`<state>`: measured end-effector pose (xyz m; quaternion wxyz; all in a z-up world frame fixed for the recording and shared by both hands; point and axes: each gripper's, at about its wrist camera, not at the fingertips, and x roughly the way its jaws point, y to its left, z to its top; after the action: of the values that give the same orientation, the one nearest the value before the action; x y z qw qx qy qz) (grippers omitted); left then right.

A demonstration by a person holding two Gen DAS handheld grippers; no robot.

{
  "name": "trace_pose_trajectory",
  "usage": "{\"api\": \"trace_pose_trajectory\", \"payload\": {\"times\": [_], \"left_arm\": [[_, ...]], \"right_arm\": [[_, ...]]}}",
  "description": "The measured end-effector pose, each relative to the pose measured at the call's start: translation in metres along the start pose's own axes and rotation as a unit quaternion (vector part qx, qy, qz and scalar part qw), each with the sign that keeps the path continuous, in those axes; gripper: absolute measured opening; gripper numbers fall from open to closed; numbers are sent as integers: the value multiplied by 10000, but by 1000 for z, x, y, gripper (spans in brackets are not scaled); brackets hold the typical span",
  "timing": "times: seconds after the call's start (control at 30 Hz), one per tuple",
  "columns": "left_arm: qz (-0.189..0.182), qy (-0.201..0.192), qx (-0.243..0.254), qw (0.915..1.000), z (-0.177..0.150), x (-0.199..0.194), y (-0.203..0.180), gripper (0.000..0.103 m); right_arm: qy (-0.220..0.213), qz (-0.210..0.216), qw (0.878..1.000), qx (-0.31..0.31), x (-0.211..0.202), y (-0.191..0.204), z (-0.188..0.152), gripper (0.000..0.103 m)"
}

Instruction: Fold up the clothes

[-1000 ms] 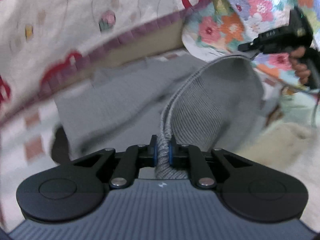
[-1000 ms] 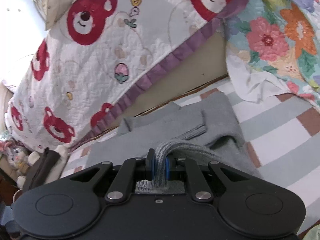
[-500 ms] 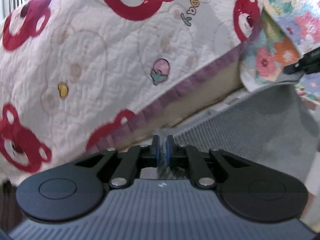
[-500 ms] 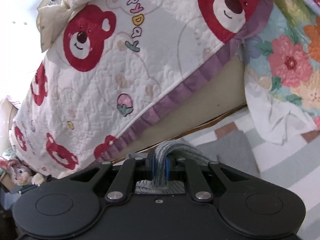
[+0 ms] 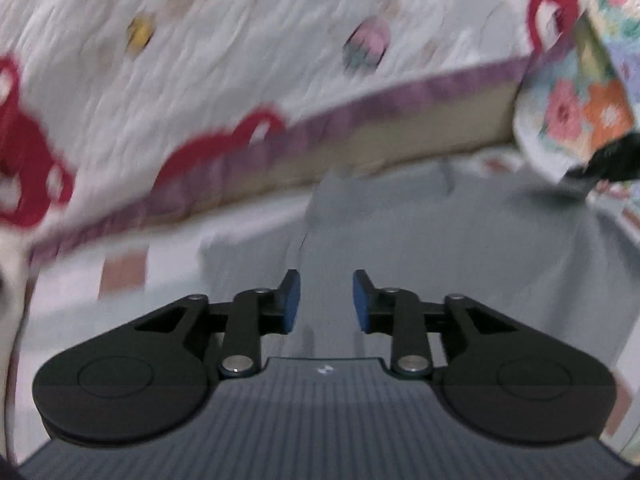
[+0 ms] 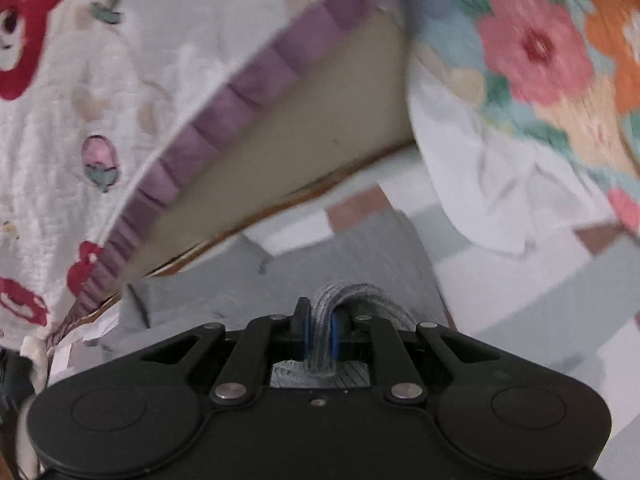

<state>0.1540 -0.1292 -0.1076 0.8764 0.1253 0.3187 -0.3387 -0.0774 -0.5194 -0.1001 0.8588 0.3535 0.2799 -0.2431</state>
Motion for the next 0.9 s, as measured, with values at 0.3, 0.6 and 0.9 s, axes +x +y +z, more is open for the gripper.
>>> {"api": "trace_pose_trajectory", "payload": {"times": [0.3,0.6,0.9], "left_arm": [[-327,103,-1005,9943,-32,8,46,46],[-403,302,-1197,9915,-33,40,33,54],[-557,503,-1105,9910,-36,46,22,59]], "right_arm": [[8,50,9998,-213,-2,-5,-8,17],[105,-115,9976,-678,-5,-1,-14,17],[209,-152,9978,-605,-2,-8,-18,17]]}}
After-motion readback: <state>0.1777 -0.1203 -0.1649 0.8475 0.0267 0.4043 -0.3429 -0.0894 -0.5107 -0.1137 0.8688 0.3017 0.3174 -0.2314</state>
